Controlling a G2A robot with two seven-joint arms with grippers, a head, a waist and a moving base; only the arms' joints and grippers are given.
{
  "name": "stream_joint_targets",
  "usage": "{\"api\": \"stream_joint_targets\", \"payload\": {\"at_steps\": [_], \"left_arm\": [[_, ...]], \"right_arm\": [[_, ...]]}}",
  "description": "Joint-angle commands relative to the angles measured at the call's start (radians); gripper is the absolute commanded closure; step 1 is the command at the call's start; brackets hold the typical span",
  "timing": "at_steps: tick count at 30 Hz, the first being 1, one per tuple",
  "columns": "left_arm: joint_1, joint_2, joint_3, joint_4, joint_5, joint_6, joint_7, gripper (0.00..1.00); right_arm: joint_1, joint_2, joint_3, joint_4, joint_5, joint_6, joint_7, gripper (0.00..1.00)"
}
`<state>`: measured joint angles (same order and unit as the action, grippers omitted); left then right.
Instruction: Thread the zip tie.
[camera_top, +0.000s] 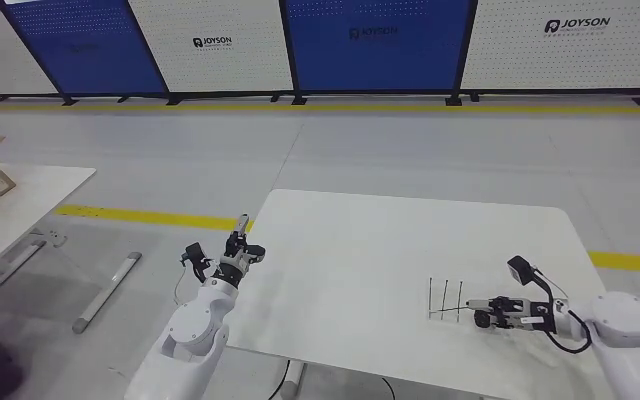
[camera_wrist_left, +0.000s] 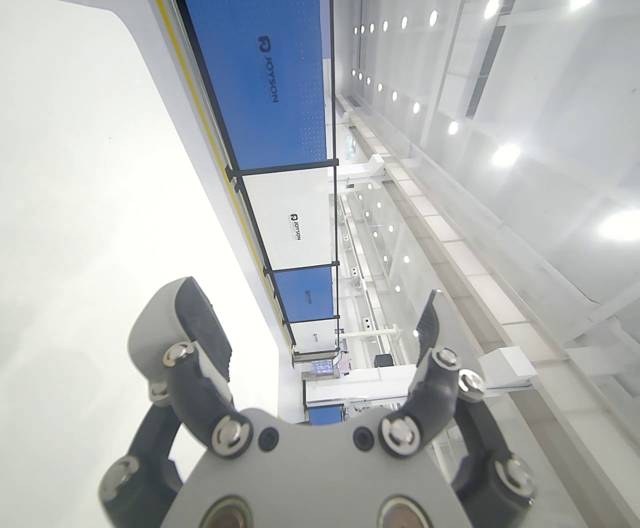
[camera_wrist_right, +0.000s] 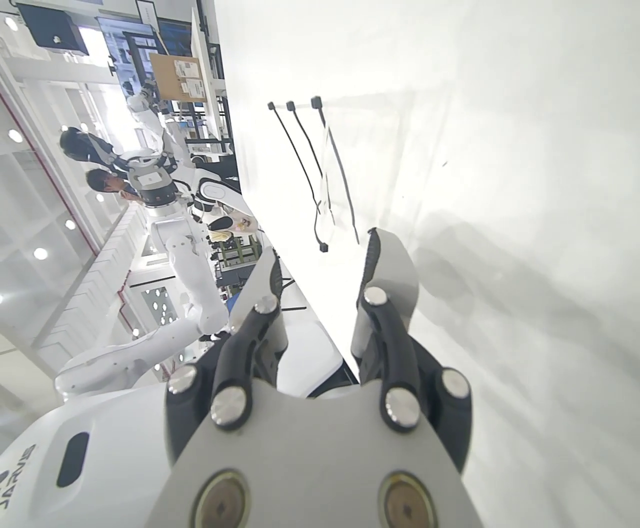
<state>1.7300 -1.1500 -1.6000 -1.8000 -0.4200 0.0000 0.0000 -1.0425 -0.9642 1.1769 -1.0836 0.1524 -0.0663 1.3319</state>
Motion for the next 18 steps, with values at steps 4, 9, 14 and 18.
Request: {"api": "stream_joint_targets", "payload": {"at_steps": [4, 9, 14, 18], "left_arm": [[0.0, 0.0, 0.0, 0.0, 0.0, 0.0, 0.0, 0.0], [0.0, 0.0, 0.0, 0.0, 0.0, 0.0, 0.0, 0.0], [0.0, 0.0, 0.0, 0.0, 0.0, 0.0, 0.0, 0.0], [0.0, 0.0, 0.0, 0.0, 0.0, 0.0, 0.0, 0.0]], "right_arm": [[0.006, 0.001, -0.003, 0.008, 0.005, 0.0, 0.003, 0.69], [0.009, 0.001, -0.011, 0.011, 0.011, -0.002, 0.008, 0.72], [0.015, -0.001, -0.02, 0.015, 0.016, -0.005, 0.008, 0.78], [0.018, 0.0, -0.025, 0.018, 0.018, -0.007, 0.007, 0.78]]}}
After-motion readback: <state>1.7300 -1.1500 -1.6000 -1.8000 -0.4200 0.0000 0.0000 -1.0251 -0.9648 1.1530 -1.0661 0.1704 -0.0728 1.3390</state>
